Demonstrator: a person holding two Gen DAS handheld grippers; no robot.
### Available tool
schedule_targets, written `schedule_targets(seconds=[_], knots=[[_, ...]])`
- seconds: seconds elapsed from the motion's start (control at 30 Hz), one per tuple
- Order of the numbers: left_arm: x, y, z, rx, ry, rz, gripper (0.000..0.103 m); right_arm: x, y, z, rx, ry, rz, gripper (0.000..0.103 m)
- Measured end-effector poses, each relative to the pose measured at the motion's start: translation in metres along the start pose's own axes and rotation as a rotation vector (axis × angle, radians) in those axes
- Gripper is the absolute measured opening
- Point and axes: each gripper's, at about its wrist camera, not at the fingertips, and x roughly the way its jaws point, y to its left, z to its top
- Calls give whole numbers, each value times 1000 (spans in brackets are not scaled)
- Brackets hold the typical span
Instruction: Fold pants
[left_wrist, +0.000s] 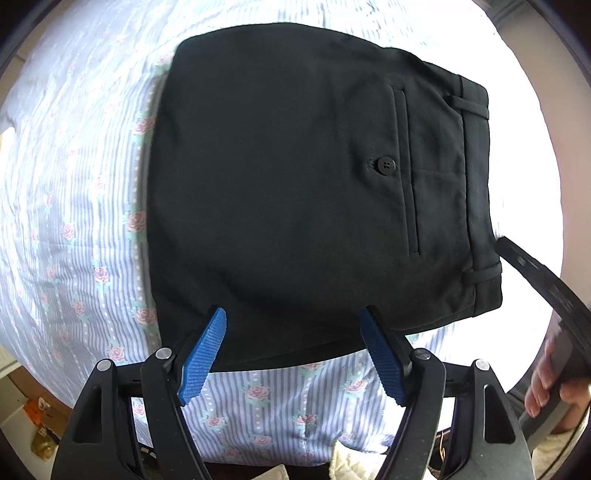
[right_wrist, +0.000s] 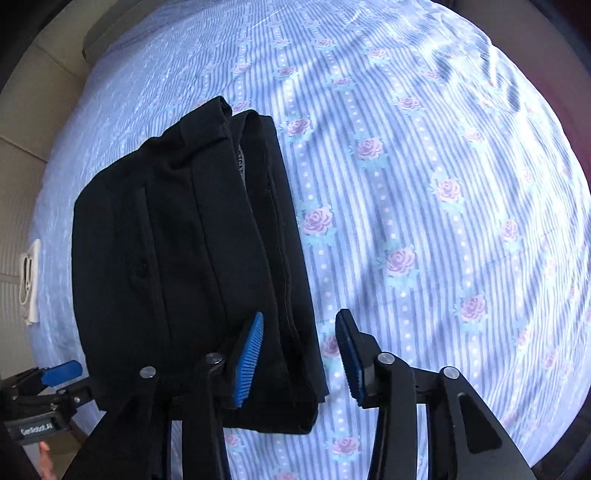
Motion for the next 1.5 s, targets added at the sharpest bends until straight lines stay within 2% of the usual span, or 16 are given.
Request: schedule_targets(seconds=[0.07, 0.17, 0.23, 0.4, 0.5, 0.7, 0.8, 0.93, 1.0, 1.13, 1.33, 1.4, 1.43, 1.47, 1.5], knots=[[-5, -3, -6, -3, -19, 3, 76, -13, -15, -12, 26, -22, 45, 60], [-8, -2, -16, -8, -48, 11, 78, -35, -24, -33, 50, -82, 94, 73], [-9, -3, -24, -14, -55, 11, 78, -43, -30, -46, 75, -107, 124, 78], [-10, -13, -38, 6, -62, 26, 78, -36, -50, -74, 189, -133, 218, 80], [-11, -25, -45, 62, -89, 67, 78, -21, -55, -89, 274, -141, 333, 80], [-11, -54, -60, 161, -150, 123, 78, 20, -48, -109, 375, -175, 458, 81], [-10, -66, -67, 193, -176, 130, 78, 30, -47, -114, 379, -221, 485, 81], [-12, -76, -70, 217, -209, 124, 78, 41, -45, -112, 406, -295, 571, 81], [-14, -75, -72, 229, -222, 119, 78, 49, -43, -107, 424, -322, 568, 83], [-8, -63, -77, 236, -262, 106, 78, 55, -33, -102, 433, -400, 566, 96], [0, -32, -79, 183, -258, 92, 78, 61, 4, -75, 333, -467, 406, 95], [-2, -20, -78, 167, -267, 82, 78, 58, 10, -73, 330, -461, 346, 84], [-4, -13, -77, 157, -273, 72, 78, 55, 12, -73, 326, -460, 309, 68], [-6, -4, -74, 144, -278, 60, 78, 54, 14, -73, 322, -452, 266, 60], [-7, 5, -71, 130, -278, 42, 78, 51, 18, -71, 305, -443, 246, 57]])
